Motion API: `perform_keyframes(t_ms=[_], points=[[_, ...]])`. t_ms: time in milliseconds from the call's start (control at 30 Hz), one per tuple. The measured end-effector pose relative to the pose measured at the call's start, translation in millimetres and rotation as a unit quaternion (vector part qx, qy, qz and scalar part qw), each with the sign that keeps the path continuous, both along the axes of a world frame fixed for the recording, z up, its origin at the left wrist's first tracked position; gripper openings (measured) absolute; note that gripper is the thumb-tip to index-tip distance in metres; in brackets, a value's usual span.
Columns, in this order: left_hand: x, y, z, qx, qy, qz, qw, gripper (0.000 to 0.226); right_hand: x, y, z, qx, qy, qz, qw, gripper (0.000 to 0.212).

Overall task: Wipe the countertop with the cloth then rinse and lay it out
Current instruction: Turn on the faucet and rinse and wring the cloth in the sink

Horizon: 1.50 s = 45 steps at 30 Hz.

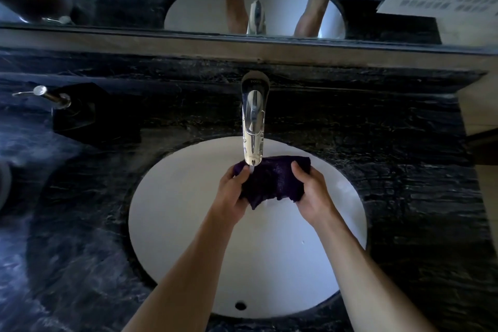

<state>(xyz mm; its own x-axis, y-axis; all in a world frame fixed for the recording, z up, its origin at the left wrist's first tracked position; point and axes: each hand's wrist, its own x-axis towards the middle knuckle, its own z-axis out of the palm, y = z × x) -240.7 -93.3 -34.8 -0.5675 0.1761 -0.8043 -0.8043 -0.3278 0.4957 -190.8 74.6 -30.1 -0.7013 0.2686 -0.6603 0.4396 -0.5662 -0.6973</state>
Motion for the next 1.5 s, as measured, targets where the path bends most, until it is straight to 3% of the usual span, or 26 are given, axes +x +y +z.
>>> perform_keyframes(t_ms=[167,300,400,500,633,767,933,1133,1267,1367,1500], points=[[4,9,-4,-0.004,0.027,-0.002,1.000,0.033,3,2,3,-0.007,0.011,-0.013,1.000,0.035],[1,15,-1,-0.056,0.051,0.020,0.997,0.014,-1,-5,0,0.033,-0.011,-0.004,0.999,0.024],[-1,21,-2,-0.072,0.060,0.043,0.995,0.007,-8,-28,1,0.055,-0.012,0.033,0.998,0.029],[-1,21,-8,-0.107,0.067,0.041,0.991,0.010,-15,-56,0,0.112,-0.008,0.105,0.988,0.028],[-2,22,-9,-0.155,0.051,0.074,0.984,0.024,-19,-82,0,0.163,-0.013,0.104,0.981,0.015],[-3,24,-5,-0.164,0.030,0.064,0.984,0.024,-22,-97,-3,0.299,-0.034,0.126,0.945,0.025],[-3,27,-1,-0.193,-0.001,0.054,0.980,0.027,-39,-91,-8,0.381,-0.073,0.151,0.909,0.023],[2,22,5,-0.222,0.027,0.022,0.974,0.029,-53,-88,3,0.354,-0.136,0.151,0.913,0.021],[4,18,25,-0.211,0.073,-0.010,0.975,0.035,-66,-81,3,0.193,-0.227,0.102,0.949,0.026],[-1,13,37,-0.191,0.078,0.025,0.978,0.043,-69,-79,-1,0.129,-0.218,0.065,0.965,0.030],[-10,-15,32,-0.201,0.075,0.075,0.974,0.042,-66,-71,-1,0.141,-0.154,0.139,0.968,0.034]])
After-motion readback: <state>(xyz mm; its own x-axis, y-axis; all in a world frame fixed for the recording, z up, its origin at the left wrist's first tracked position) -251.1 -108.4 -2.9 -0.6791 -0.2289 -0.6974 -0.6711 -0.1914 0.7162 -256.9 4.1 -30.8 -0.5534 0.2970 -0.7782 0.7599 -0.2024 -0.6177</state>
